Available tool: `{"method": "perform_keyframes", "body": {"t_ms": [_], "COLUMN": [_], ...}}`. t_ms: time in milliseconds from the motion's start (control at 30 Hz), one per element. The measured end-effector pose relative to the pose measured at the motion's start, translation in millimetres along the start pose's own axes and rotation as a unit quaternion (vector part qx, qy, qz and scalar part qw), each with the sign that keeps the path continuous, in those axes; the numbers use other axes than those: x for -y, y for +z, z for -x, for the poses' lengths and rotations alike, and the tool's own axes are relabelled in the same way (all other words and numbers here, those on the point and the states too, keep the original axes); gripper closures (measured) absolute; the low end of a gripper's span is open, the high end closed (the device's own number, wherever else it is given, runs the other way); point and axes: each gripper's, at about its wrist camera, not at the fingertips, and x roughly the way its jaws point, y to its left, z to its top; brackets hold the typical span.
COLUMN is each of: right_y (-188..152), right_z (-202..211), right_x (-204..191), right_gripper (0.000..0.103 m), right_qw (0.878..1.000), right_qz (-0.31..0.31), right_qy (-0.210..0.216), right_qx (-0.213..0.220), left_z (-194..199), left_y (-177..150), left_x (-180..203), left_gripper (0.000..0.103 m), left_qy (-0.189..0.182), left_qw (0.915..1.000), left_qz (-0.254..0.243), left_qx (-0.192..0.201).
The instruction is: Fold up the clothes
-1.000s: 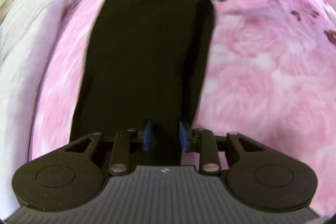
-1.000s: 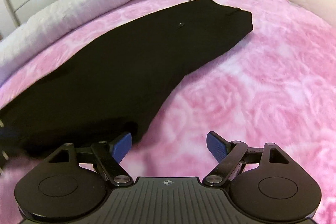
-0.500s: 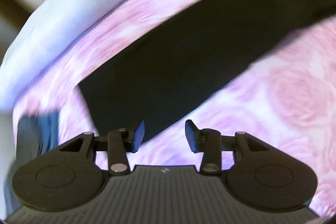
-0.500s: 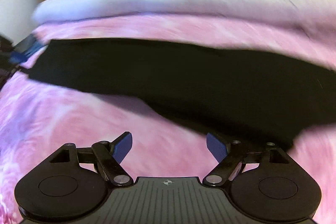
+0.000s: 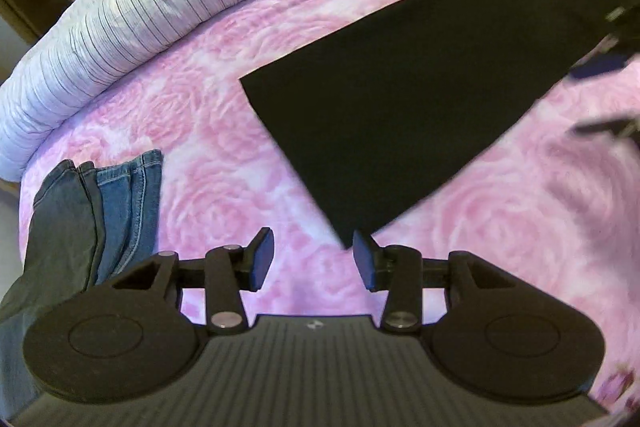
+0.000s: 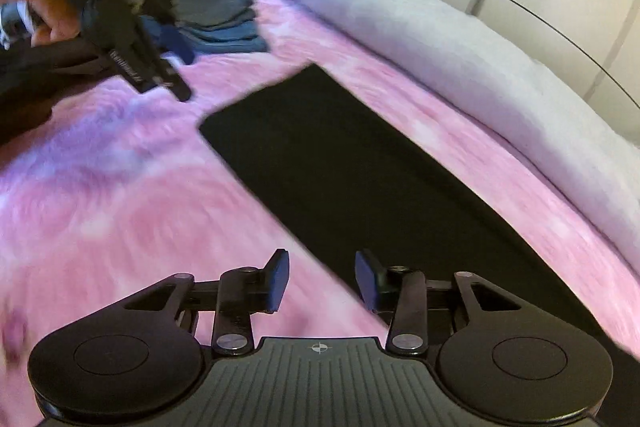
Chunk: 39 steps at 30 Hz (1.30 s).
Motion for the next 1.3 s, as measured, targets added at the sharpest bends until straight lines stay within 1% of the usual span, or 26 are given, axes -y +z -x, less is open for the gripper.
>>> {"method": "perform_keyframes", "body": {"t_ms": [67, 133, 233, 300, 333, 367, 400, 467, 533, 600, 667, 800, 867, 933, 1100, 1167, 1233, 1267, 1300], "right_y": [21.1, 36.7, 46.9, 51.4, 54.2, 58.6, 64.1, 75.7, 88.6, 98.7, 103.6, 106.7, 108.6, 105.6, 100.9, 96.7, 92.2, 90.5, 88.6], "right_z": [-31.0, -60.0, -99.7, -115.6, -119.1, -120.4, -118.3, -109.6, -98.7, -89.3, -84.0, -84.1, -82.3, -67.2, -43.1, -35.2, -33.4, -34.3, -34.4], "right_x": [-31.5, -59.6, -89.1, -96.4, -97.0, -95.7, -90.9, -75.2, -52.6, -28.0, -12.7, -11.3, -10.3, -4.7, 23.2, 31.9, 37.5, 39.9, 42.2], "right_gripper": [0.063, 0.061, 0.059, 0.06, 0.077, 0.094, 0.103, 0.103, 0.103, 0.103, 0.103, 0.103, 0.103, 0.103, 0.103, 0.103, 0.103, 0.103, 0.103], "right_qw": [0.999, 0.993, 0.977, 0.967, 0.965, 0.966, 0.971, 0.984, 0.996, 0.998, 0.996, 0.994, 0.993, 0.991, 0.983, 0.982, 0.982, 0.982, 0.983], "right_qz": [0.052, 0.115, 0.213, 0.253, 0.263, 0.259, 0.238, 0.175, 0.088, 0.018, -0.026, -0.038, -0.047, -0.065, -0.111, -0.112, -0.107, -0.105, -0.105], "right_qy": [0.005, 0.011, 0.002, -0.003, -0.002, 0.004, 0.01, 0.015, 0.007, -0.026, -0.05, -0.052, -0.052, -0.062, -0.091, -0.095, -0.097, -0.097, -0.098], "right_qx": [0.007, 0.009, 0.0, 0.002, 0.002, 0.0, 0.002, 0.015, 0.034, 0.056, 0.073, 0.087, 0.092, 0.1, 0.117, 0.12, 0.12, 0.119, 0.119], "left_z": [1.3, 3.2, 6.5, 8.2, 8.7, 9.0, 8.9, 8.9, 8.6, 6.6, 2.3, -12.0, -21.6, -34.4, -79.9, -99.9, -108.5, -108.4, -106.4], "left_y": [-7.2, -14.5, -24.7, -29.2, -30.9, -31.9, -32.1, -31.7, -29.9, -27.9, -26.4, -21.8, -18.3, -13.6, 0.1, 1.1, 1.5, 2.5, 3.5], "left_x": [-14.2, -31.0, -49.1, -53.8, -54.8, -55.7, -56.5, -56.5, -56.1, -56.3, -57.5, -64.4, -68.8, -70.9, -65.9, -65.6, -67.7, -69.6, -72.1], "left_gripper": [0.065, 0.064, 0.064, 0.064, 0.064, 0.064, 0.064, 0.064, 0.064, 0.064, 0.064, 0.064, 0.064, 0.064, 0.063, 0.062, 0.062, 0.073, 0.095], "left_qy": [-0.002, -0.009, -0.03, -0.038, -0.041, -0.044, -0.049, -0.057, -0.063, -0.07, -0.079, -0.105, -0.123, -0.139, -0.167, -0.188, -0.202, -0.211, -0.219], "left_qw": [0.9999, 0.9992, 0.9966, 0.9954, 0.9951, 0.9948, 0.9943, 0.9933, 0.9925, 0.9913, 0.989, 0.9813, 0.9742, 0.9672, 0.9585, 0.9517, 0.9441, 0.9399, 0.9367], "left_qz": [0.006, 0.028, 0.066, 0.076, 0.078, 0.08, 0.082, 0.086, 0.089, 0.097, 0.114, 0.158, 0.188, 0.212, 0.231, 0.243, 0.261, 0.268, 0.273], "left_qx": [0.014, 0.028, 0.039, 0.044, 0.045, 0.046, 0.048, 0.052, 0.055, 0.055, 0.051, 0.031, 0.022, 0.014, 0.0, -0.008, -0.006, -0.008, -0.014]}}
